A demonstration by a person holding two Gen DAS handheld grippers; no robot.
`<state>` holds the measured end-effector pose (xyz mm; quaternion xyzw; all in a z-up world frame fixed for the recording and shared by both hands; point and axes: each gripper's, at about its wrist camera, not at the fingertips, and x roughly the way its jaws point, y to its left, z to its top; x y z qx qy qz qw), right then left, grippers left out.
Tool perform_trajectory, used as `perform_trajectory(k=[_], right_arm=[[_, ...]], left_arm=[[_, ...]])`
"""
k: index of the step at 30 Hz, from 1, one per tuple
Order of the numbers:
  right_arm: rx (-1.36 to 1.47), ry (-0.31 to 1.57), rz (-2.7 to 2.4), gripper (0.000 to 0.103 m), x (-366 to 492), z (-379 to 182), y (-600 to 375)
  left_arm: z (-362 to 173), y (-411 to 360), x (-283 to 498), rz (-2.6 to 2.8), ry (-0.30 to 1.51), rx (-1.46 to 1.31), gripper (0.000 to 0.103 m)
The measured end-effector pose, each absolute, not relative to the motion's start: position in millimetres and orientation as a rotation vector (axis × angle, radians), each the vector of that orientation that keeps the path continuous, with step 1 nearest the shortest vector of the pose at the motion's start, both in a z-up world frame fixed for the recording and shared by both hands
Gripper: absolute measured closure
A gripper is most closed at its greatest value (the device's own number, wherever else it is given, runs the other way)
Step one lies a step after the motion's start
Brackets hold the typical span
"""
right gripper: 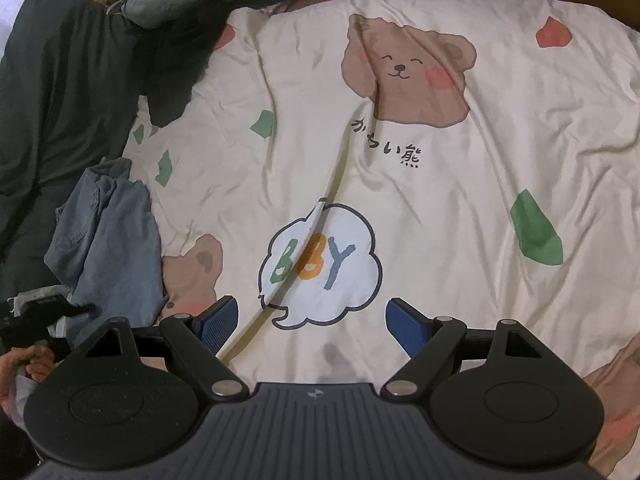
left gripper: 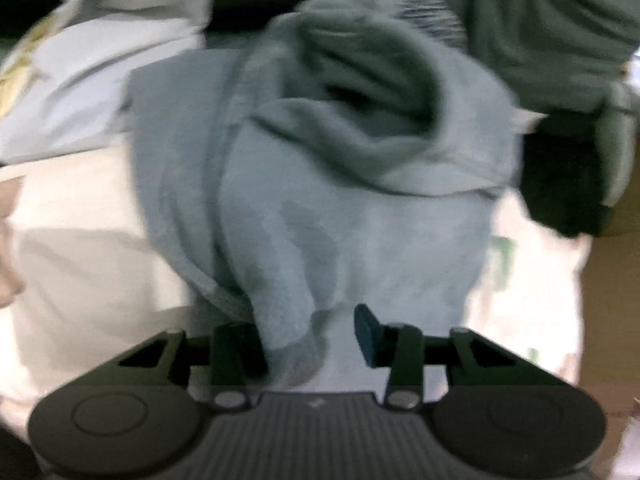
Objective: Fold clothes
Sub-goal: 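Lift the jeans with the left tool and swing them toward the right tool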
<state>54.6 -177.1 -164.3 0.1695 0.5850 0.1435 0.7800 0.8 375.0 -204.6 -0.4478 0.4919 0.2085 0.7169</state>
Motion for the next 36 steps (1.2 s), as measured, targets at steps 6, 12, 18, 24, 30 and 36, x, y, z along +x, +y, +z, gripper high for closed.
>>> perform_trajectory(k=[6,12,18,24,30,36], right_arm=[[0.357,1.279,0.336,0.018,56,-172,-165],[0.332,1.285,0.357,0.018,62,-176,-150],[0.319,1.273,0.352,0.018,68,-172,-147],[0.306,1.262,0.35,0.018,72,-167,-144],[0.301,1.274,0.371,0.018,60,-167,-146],[0.33,1.258,0.358,0.018,58,-164,-157]], left_arm=[[-208,373,16,0.404,1.12,-0.967,0.047],[-250,370,14,0.435,1.158,-0.933,0.027],[-252,369,12,0.448,1.168,-0.926,0.076],[-231,366,3,0.344,1.117,-0.994,0.09],[-202,339,18,0.175,1.072,-0.967,0.092],[-172,313,32,0.023,1.067,-0.886,0.094]])
